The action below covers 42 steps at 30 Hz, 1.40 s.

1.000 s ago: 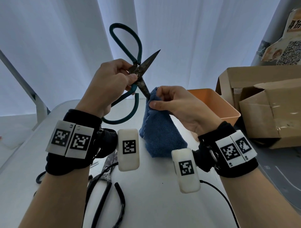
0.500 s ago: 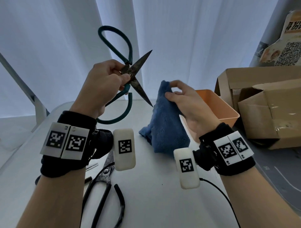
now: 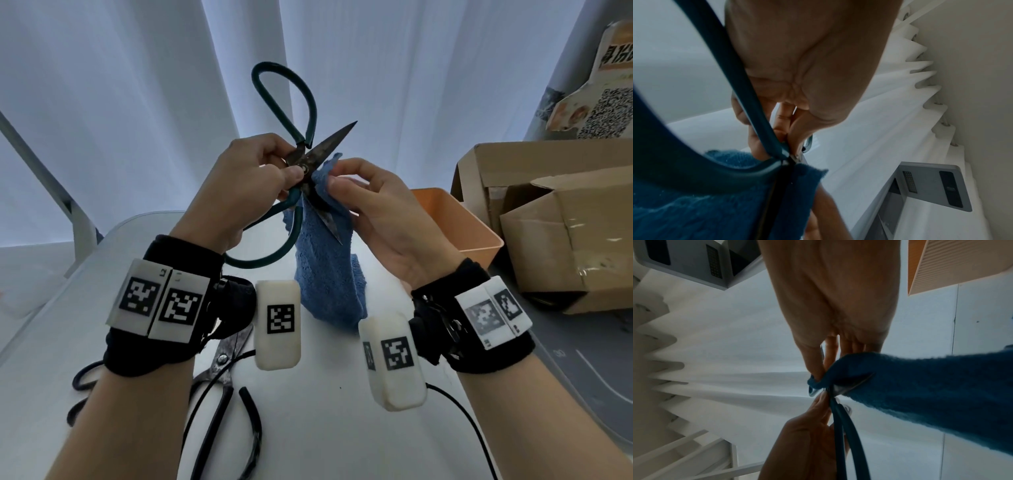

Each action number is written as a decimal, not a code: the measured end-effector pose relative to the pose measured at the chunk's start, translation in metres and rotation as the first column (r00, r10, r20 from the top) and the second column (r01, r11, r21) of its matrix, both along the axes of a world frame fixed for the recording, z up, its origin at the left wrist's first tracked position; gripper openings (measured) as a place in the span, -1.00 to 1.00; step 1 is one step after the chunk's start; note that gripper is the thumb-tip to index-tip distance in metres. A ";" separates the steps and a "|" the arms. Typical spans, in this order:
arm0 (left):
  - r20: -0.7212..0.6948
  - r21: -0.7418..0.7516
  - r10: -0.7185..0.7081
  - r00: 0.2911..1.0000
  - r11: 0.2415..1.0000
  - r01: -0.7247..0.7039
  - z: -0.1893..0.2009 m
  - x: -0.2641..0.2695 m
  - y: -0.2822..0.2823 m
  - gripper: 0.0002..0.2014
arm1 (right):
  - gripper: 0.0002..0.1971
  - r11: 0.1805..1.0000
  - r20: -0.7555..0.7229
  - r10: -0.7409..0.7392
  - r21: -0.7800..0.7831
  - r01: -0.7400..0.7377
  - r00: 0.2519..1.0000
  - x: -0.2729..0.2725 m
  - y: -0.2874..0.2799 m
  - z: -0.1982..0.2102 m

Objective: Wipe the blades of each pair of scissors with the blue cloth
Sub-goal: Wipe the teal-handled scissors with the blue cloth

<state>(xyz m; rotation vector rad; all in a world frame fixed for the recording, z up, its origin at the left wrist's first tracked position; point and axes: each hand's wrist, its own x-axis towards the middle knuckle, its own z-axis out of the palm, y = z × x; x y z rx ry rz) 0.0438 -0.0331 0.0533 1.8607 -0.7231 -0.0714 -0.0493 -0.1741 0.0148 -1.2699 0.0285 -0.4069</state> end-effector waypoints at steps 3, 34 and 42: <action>0.008 0.008 -0.039 0.999 0.999 0.039 0.000 -0.005 -0.004 -0.89 | -0.79 0.999 -0.013 -0.025 0.040 0.025 1.000 -0.001 -0.001 -0.001; 0.050 0.014 -0.003 0.999 1.000 0.002 -0.004 -0.001 -0.004 -0.88 | -0.56 0.995 -0.115 -0.016 -0.102 0.004 0.993 0.000 0.003 -0.004; 0.019 -0.005 0.021 1.000 1.000 -0.021 -0.004 0.000 -0.004 -0.89 | -0.81 0.981 -0.152 -0.059 -0.191 0.029 0.987 0.003 0.009 -0.005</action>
